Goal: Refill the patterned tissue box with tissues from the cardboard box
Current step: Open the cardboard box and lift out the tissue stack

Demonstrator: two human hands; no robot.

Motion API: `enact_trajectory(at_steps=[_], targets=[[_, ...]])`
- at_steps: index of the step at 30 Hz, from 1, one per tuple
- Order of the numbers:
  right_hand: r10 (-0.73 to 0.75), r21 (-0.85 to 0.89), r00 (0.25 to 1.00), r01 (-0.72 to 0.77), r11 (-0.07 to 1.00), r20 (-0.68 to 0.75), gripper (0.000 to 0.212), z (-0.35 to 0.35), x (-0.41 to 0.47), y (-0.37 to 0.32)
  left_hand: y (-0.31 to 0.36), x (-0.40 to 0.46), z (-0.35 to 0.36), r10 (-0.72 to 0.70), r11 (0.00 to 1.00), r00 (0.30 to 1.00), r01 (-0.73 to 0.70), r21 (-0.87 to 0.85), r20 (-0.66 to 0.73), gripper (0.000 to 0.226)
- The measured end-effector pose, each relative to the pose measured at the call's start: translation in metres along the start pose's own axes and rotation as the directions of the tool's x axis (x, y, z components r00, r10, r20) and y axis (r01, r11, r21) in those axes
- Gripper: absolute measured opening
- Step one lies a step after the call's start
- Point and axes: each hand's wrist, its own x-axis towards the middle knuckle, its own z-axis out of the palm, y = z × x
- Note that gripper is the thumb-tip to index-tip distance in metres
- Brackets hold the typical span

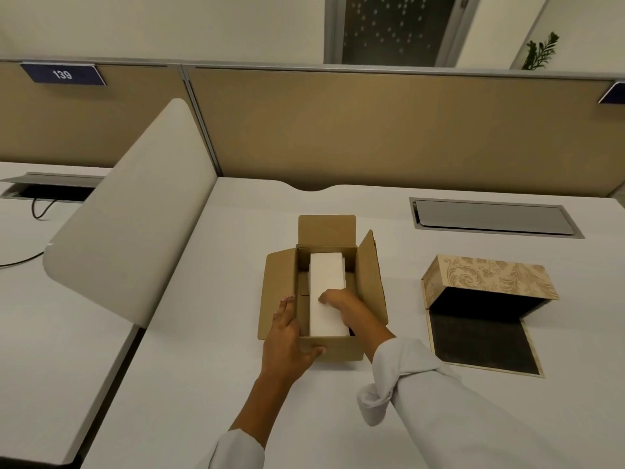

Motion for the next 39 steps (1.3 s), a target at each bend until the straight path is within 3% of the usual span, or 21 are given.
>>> enact_trajectory(at_steps=[3, 9, 14, 16, 25, 32, 37, 39], targets=[[0.027, -0.103, 0.998, -0.021, 0.994, 0.055, 0.055, -0.006, -0.003, -0.012, 0.001, 0.001, 0.000, -0.011, 1.000, 1.000, 0.011, 0.022, 0.005, 0.081], [0.015, -0.117, 0.996, -0.005, 0.993, 0.084, 0.058, -0.015, -0.009, -0.026, 0.000, 0.003, 0.002, -0.020, 0.997, 0.999, 0.018, 0.080, 0.032, 0.085], [0.038, -0.039, 0.994, -0.034, 0.999, 0.100, 0.066, -0.019, -0.021, -0.034, 0.003, 0.006, 0.002, -0.040, 0.997, 0.998, 0.037, 0.070, 0.042, 0.044], [0.047, -0.025, 0.990, -0.045, 0.999, 0.129, 0.069, -0.018, -0.025, -0.038, 0.004, 0.006, 0.002, -0.054, 0.997, 0.998, 0.052, 0.055, 0.038, 0.040], [-0.011, 0.029, 0.994, 0.008, 1.000, 0.110, 0.074, -0.019, -0.038, -0.037, 0.009, 0.004, 0.005, -0.040, 0.999, 0.999, 0.040, 0.036, 0.014, 0.043], [-0.130, 0.180, 0.989, 0.116, 0.977, 0.068, 0.075, -0.045, -0.051, -0.032, 0.008, 0.010, -0.006, 0.009, 0.996, 0.993, -0.020, 0.091, 0.122, 0.069], [-0.198, 0.263, 0.969, 0.154, 0.952, 0.149, 0.061, -0.080, -0.071, -0.025, 0.013, 0.011, -0.018, -0.016, 0.988, 0.983, -0.012, 0.152, 0.183, 0.065], [-0.213, 0.286, 0.955, 0.149, 0.947, 0.208, 0.055, -0.095, -0.078, -0.019, 0.015, 0.011, -0.024, 0.002, 0.987, 0.975, -0.038, 0.154, 0.223, 0.078]])
